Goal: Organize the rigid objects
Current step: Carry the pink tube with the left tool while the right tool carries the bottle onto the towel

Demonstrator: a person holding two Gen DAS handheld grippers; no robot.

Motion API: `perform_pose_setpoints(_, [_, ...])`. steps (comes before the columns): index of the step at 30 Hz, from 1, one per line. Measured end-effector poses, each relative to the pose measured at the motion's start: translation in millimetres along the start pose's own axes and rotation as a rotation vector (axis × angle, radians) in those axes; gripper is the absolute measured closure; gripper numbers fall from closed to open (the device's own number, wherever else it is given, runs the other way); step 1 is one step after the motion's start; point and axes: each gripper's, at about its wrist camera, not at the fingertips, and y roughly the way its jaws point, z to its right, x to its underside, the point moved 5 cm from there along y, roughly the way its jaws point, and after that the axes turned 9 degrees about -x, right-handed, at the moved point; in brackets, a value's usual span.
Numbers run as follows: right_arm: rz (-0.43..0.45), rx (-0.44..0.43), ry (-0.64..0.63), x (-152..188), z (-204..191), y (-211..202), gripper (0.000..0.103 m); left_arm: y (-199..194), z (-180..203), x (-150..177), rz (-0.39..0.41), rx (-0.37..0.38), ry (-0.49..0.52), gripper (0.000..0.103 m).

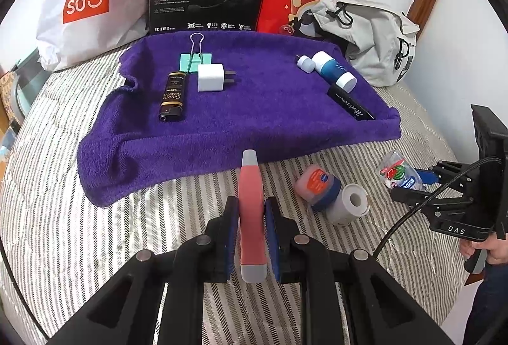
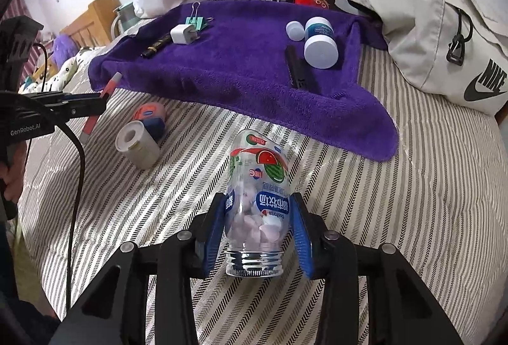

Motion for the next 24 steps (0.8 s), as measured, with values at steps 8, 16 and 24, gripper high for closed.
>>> perform_pose_setpoints(8, [0.022,-0.057,0.047,-5,6,-19,0.063,-6,-2,-4,0.014,0.009,-0.005,0.086])
perform_pose_setpoints(16, [0.044,-0.074,0.043,-21,7,-30,0.063,-11,-5,-19,0.031,0.023,-0.02,0.086])
perform_pose_setpoints(24, [0.066,-0.097,0.062,-28,8,-34,0.063,-11,-4,-27,0.037,0.026,-0.016,0.086])
